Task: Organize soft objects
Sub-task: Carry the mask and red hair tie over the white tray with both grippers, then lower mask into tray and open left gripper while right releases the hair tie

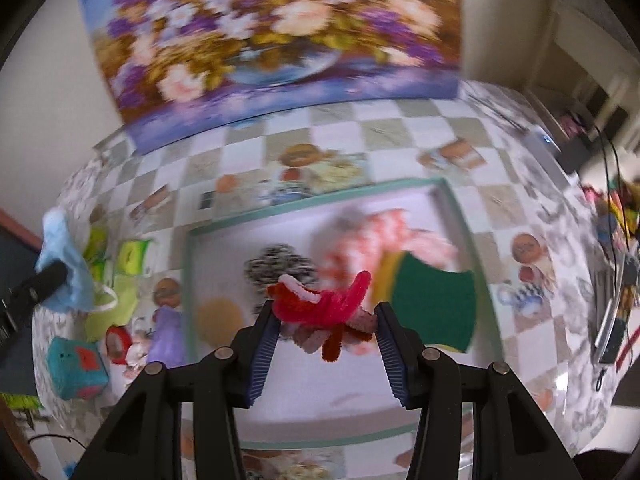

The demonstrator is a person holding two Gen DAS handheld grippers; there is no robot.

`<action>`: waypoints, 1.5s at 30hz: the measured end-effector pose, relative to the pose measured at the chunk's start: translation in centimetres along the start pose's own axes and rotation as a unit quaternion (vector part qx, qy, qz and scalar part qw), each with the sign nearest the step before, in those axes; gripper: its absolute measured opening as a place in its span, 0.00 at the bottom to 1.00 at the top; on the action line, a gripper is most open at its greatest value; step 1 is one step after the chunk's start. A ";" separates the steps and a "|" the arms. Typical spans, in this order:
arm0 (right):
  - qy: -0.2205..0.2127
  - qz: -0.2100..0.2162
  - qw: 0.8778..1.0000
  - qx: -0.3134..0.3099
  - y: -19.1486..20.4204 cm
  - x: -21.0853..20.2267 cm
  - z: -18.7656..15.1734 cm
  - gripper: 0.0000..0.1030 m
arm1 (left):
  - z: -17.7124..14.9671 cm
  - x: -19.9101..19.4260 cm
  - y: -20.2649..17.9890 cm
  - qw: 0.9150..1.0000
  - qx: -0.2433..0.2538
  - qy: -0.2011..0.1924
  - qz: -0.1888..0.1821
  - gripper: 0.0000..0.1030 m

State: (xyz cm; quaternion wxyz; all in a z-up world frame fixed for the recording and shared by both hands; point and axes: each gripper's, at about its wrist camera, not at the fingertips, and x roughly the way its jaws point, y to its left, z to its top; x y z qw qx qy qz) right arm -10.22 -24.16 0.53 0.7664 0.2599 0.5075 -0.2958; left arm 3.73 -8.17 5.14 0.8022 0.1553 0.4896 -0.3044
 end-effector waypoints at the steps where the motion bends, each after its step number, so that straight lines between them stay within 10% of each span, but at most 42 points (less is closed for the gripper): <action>1: 0.000 0.000 1.000 0.009 -0.9 0.0 0.1 0.50 | -0.2 0.4 -1.2 1.000 0.012 0.006 -0.004 0.13; 30: -0.034 -0.012 0.996 0.076 -9.1 5.9 5.0 0.52 | -0.5 11.8 -9.2 0.995 0.069 0.071 -0.017 0.15; 34: -0.041 -0.011 0.996 0.079 -9.2 5.4 5.1 0.67 | -0.3 11.5 -8.9 0.996 0.059 0.068 -0.012 0.53; 40: -0.046 -0.018 0.996 0.074 -8.9 4.1 5.4 0.69 | 0.4 10.4 -8.0 0.997 0.046 0.056 0.002 0.67; 45: -0.056 -0.036 0.996 0.056 -8.3 2.0 5.8 0.94 | 1.3 8.9 -6.5 0.999 0.031 0.030 0.014 0.89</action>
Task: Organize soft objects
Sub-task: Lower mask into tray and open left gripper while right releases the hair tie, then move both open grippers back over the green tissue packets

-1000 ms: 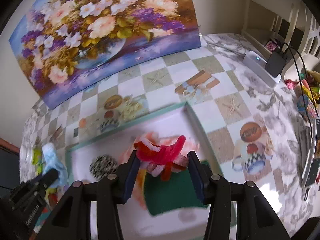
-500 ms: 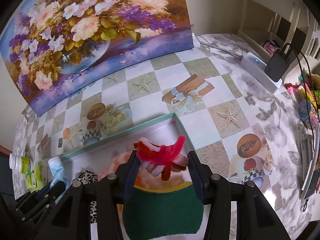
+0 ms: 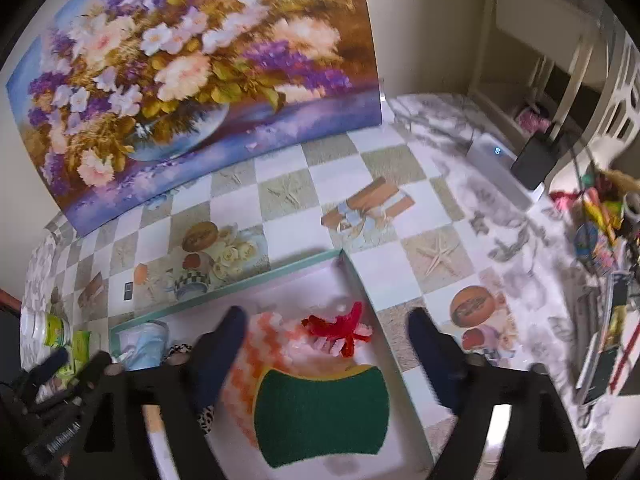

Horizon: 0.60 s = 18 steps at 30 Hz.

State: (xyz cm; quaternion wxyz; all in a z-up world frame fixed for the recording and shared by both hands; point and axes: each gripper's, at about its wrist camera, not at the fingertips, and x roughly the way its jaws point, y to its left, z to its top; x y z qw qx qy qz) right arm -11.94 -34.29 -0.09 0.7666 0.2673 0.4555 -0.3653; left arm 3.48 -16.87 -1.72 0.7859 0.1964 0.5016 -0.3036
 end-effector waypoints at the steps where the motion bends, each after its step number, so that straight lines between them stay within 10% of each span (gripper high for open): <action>1: -0.003 -0.001 1.000 -0.004 0.2 -0.6 0.1 0.99 | 0.2 -0.6 0.6 1.000 -0.006 -0.010 0.007 0.92; 18: -0.035 -0.008 0.998 -0.044 3.9 -5.9 0.2 1.00 | 1.3 -5.0 9.9 0.996 -0.061 -0.037 0.061 0.93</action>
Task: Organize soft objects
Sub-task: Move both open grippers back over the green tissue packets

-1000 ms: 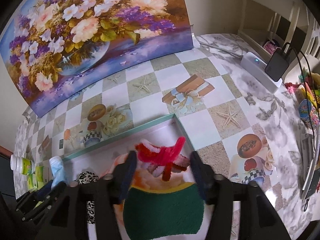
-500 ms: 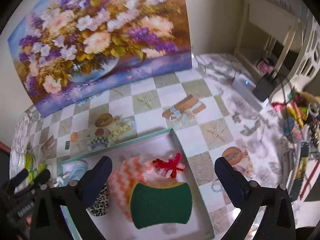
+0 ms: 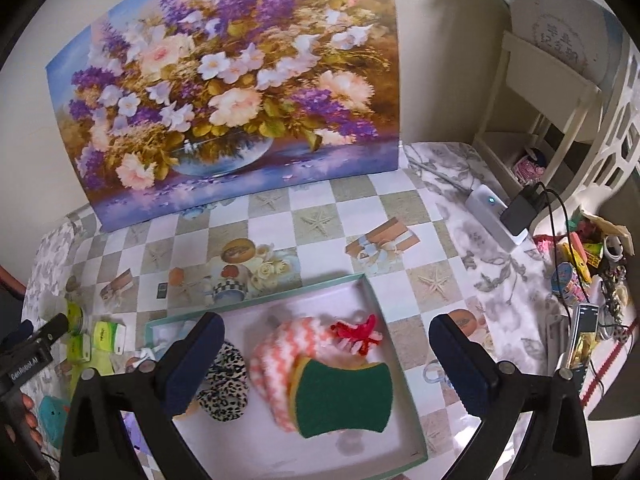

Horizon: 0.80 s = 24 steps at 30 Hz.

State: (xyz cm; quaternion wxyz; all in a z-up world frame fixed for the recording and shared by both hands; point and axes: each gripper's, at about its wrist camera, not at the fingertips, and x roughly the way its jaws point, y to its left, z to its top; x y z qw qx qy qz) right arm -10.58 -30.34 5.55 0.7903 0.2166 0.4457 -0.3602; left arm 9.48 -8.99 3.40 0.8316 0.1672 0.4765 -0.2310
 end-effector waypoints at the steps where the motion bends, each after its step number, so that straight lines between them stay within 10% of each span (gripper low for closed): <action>1: 0.002 0.001 1.000 -0.005 0.7 0.0 -0.1 1.00 | 0.0 0.0 0.6 1.000 -0.004 0.001 0.004 0.93; 11: 0.034 0.037 0.996 -0.073 9.5 2.0 -1.2 1.00 | -1.1 0.9 9.1 0.994 -0.059 0.025 0.088 0.93; 24: 0.063 0.108 0.979 -0.159 22.5 3.6 -4.8 1.00 | -3.8 0.8 21.0 0.980 -0.166 0.048 0.099 0.93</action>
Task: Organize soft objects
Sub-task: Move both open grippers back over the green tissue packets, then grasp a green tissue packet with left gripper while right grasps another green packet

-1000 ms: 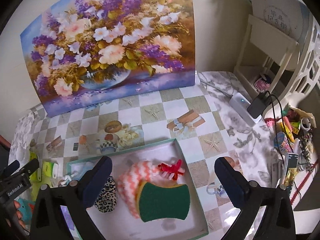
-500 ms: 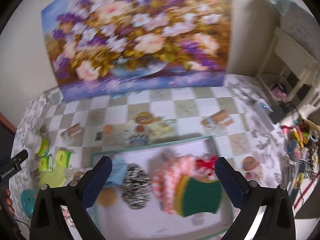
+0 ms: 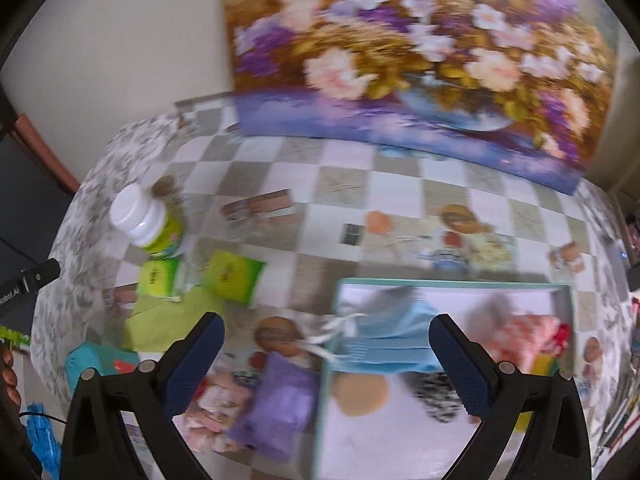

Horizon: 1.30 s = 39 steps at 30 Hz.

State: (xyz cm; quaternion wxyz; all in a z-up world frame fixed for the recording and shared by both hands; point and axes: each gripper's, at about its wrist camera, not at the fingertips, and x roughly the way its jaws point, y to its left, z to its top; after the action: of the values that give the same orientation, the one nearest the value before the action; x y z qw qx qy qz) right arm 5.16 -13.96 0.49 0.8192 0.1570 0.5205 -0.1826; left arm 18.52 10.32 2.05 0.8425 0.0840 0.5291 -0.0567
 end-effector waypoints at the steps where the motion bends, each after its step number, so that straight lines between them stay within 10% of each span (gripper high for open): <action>1: 0.001 0.005 1.000 -0.001 0.4 0.3 0.1 1.00 | 0.1 0.4 0.8 1.000 -0.008 0.003 0.001 0.93; 39: 0.031 0.006 0.998 -0.050 7.8 13.5 0.2 1.00 | -0.3 11.6 -8.4 0.992 0.035 0.095 -0.072 0.93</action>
State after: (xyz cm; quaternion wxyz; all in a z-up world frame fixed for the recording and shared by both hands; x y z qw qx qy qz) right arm 14.26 -9.00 -11.20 0.8107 0.1240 0.5530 -0.1467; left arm 21.71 2.13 -9.20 0.7784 0.0796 0.6095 -0.1275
